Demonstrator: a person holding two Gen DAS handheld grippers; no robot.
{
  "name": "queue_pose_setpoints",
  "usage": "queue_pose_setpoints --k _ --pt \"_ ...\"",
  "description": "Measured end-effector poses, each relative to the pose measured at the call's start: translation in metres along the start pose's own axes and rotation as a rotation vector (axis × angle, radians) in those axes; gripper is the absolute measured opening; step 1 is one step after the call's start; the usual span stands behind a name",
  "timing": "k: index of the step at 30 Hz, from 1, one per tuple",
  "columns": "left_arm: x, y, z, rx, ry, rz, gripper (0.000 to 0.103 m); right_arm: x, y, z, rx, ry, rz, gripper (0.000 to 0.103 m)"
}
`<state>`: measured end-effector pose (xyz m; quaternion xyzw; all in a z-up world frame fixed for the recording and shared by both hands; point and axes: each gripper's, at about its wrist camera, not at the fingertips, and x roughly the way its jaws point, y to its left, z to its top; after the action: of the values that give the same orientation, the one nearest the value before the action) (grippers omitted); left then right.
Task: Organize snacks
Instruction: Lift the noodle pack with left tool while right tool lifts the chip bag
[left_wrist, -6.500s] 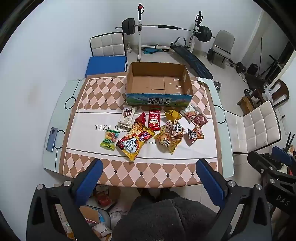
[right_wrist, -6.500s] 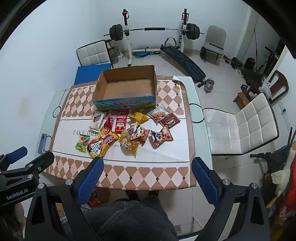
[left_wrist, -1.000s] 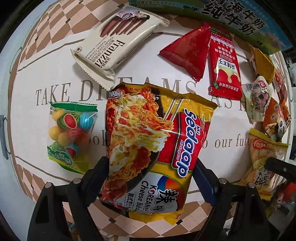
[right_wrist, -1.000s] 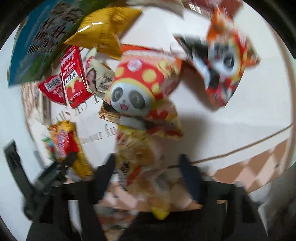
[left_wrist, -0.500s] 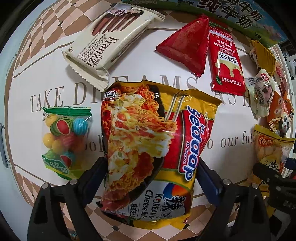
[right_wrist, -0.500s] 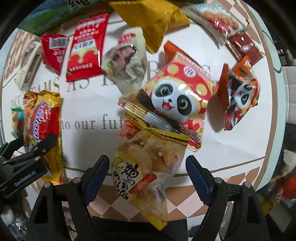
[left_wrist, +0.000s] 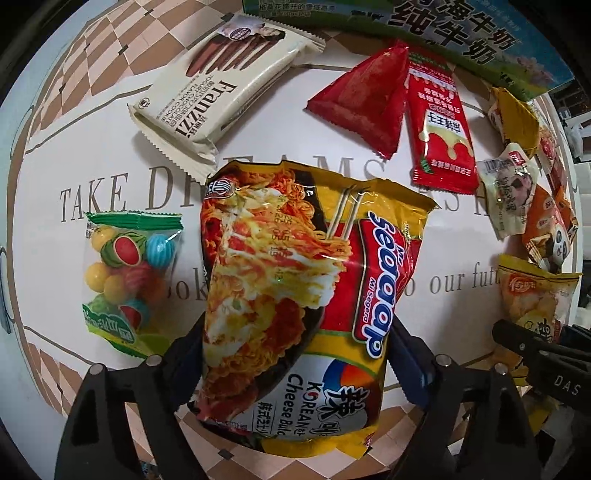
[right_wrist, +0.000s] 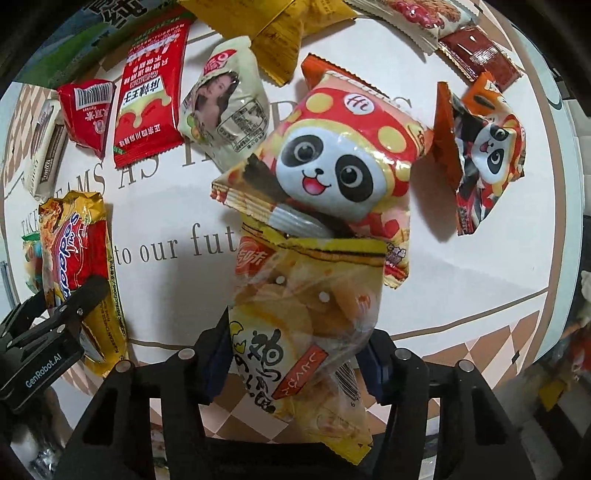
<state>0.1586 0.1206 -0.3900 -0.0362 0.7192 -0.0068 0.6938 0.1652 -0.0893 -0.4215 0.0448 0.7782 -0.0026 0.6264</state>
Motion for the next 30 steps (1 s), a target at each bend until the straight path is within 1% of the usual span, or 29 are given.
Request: queue_pose_setpoints --k 1,2,3,5,6,7,8,9,10,11,13,16,17,19,21,22,23,27,28,30 --pt "-0.001 -0.001 0.0 -0.007 0.0 0.002 0.087 -0.001 -0.004 0.002 0.004 -0.002 0.001 0.051" --pt "-0.002 0.0 -0.001 -0.011 -0.002 0.001 0.087 -0.002 -0.003 0.001 0.007 -0.003 0.006 0.05" --pt "-0.003 -0.001 -0.001 -0.008 0.001 -0.004 0.087 -0.005 -0.013 0.003 0.009 -0.003 0.01 0.05" --pt "0.004 -0.001 0.0 0.004 0.051 -0.001 0.088 -0.005 -0.015 0.004 0.011 0.001 0.011 0.05" --pt "0.008 0.0 0.003 0.009 0.058 -0.001 0.092 -0.008 -0.016 0.011 0.014 0.007 0.012 0.05" --pt "0.012 0.002 0.006 0.019 0.059 0.003 0.096 -0.006 -0.02 0.01 0.018 0.016 0.021 0.051" --pt "0.013 0.003 0.007 0.029 0.062 0.005 0.096 -0.003 -0.034 0.014 0.025 0.034 0.052 0.052" --pt "0.015 0.004 0.007 0.037 0.066 0.005 0.096 -0.002 -0.038 0.013 0.033 0.047 0.076 0.053" --pt "0.016 0.005 0.007 0.044 0.071 0.006 0.096 -0.002 -0.05 0.011 0.037 0.058 0.094 0.056" --pt "0.018 0.006 0.007 0.052 0.074 0.007 0.097 -0.001 -0.049 0.011 0.038 0.066 0.105 0.062" --pt "0.018 0.005 0.006 0.059 0.077 0.012 0.097 -0.003 -0.049 0.01 0.028 0.057 0.086 0.067" --pt "0.015 0.005 0.006 0.051 0.073 0.011 0.096 0.008 -0.043 0.009 0.023 0.07 0.073 0.067" --pt "0.015 0.002 0.008 0.047 0.07 0.011 0.094 0.011 -0.043 0.007 0.026 0.081 0.071 0.067" --pt "0.004 -0.002 0.005 0.038 0.061 0.007 0.086 0.016 -0.042 0.006 0.036 0.094 0.059 0.067" --pt "-0.001 -0.006 0.001 0.031 0.053 0.01 0.085 0.02 -0.04 0.004 0.04 0.087 0.042 0.067" --pt "-0.001 -0.007 -0.001 0.026 0.049 0.011 0.085 0.019 -0.039 0.002 0.04 0.072 0.025 0.065" --pt "-0.001 -0.007 -0.002 0.023 0.045 0.015 0.085 0.021 -0.03 0.002 0.038 0.059 0.019 0.058" --pt "-0.004 -0.013 -0.004 0.024 0.03 0.033 0.085 0.021 -0.017 0.002 0.017 0.03 -0.003 0.045" --pt "-0.01 -0.014 -0.004 0.026 0.022 0.035 0.085 0.02 -0.017 0.001 0.013 0.023 -0.004 0.043" --pt "-0.018 -0.018 -0.006 0.023 0.004 0.028 0.085 0.015 -0.015 -0.002 0.006 0.01 -0.001 0.042"
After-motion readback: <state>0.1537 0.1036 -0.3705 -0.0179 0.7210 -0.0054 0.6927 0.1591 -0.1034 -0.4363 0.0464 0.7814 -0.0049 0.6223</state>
